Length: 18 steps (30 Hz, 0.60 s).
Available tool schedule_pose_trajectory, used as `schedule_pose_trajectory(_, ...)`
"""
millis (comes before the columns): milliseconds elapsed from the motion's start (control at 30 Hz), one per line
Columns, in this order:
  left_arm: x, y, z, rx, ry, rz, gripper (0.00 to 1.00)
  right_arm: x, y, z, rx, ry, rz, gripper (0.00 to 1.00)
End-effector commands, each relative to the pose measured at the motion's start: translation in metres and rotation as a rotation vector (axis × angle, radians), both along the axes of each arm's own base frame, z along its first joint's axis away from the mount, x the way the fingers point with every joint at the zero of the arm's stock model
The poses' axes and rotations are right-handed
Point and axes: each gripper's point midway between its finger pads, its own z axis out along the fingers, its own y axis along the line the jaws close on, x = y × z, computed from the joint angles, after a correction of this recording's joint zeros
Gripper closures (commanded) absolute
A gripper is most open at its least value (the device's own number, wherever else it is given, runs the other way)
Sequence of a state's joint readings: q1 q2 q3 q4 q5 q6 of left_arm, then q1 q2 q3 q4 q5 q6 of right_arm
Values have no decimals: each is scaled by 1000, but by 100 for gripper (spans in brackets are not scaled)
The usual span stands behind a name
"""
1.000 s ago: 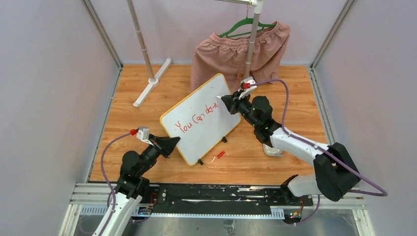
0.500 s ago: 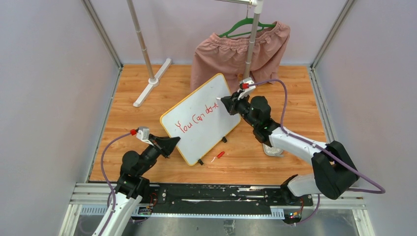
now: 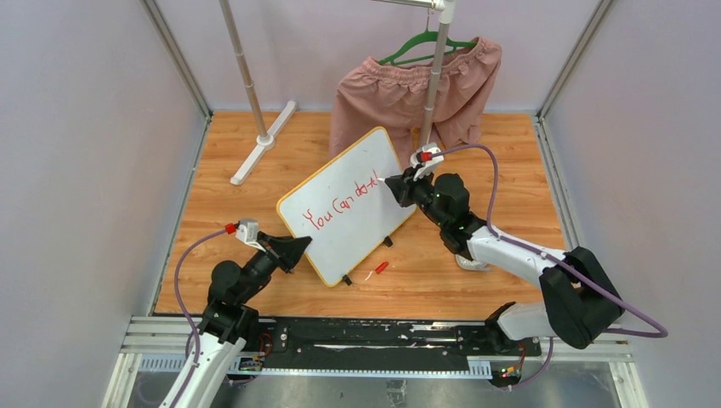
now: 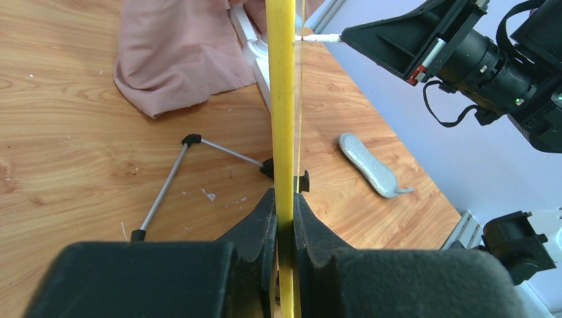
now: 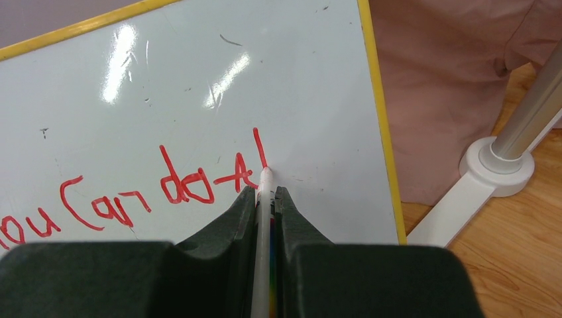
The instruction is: Write a sentence on the whiteboard
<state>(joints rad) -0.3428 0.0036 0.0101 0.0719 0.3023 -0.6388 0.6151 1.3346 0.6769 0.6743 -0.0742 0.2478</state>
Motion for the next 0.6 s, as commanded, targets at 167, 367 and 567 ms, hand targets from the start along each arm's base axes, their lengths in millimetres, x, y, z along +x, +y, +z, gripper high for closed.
schedule_pose_trajectory(167, -4, -3, -43, 74, 60, -27, 100, -9, -8, -13, -5, 27, -11, 100)
schedule_pose_trajectory(367, -4, -3, -44, 75, 62, -27, 100, -6, -6, 0, 4, 1, -14, 100)
schedule_pose_trajectory(567, -4, -3, -43, 74, 60, -27, 100, 0, -2, 18, 5, -31, -10, 100)
